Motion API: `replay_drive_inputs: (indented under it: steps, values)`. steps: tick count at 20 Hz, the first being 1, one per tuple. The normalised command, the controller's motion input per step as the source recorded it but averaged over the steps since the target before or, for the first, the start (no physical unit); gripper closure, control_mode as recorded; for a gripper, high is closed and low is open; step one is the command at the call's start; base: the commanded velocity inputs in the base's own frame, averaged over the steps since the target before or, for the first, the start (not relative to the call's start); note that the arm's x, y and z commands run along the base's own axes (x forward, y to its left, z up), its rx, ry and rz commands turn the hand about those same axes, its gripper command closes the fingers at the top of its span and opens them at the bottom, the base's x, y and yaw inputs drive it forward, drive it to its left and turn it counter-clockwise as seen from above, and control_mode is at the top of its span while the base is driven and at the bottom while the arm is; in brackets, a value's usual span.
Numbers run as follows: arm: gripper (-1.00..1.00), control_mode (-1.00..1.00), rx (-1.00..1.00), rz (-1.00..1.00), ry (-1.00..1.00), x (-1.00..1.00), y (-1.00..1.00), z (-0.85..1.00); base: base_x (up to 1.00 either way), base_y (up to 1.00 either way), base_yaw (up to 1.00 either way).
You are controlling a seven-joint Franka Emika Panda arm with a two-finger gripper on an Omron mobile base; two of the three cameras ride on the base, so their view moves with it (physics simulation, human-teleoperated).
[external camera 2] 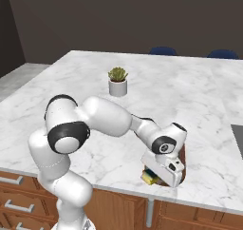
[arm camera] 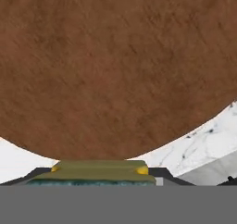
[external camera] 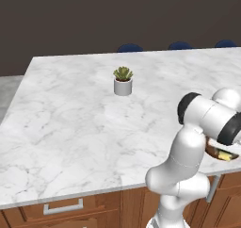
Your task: Pick up the sponge from the counter and clean the cutting board by briefly scrubbing or pressing down on the cutting board. Once finished, release the sponge.
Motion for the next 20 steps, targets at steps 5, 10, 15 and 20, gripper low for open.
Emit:
replay_drive_inputs:
  steps: [5,10,15,20]
  values:
    - [1.0,-1.0,-0.03,0.0,0.0,0.42,0.5,-0.04,0.0,0.0,0.0]
    - [1.0,-1.0,-0.02,0.0,0.0,0.73,0.04,-0.01,0.0,0.0,0.0]
    - [1.0,-1.0,0.0,0.0,0.0,0.82,0.0,0.0,0.0,0.0,0.0]
    - [1.0,-1.0,0.0,0.0,0.0,0.71,0.02,0.0,0.0,0.0,0.0]
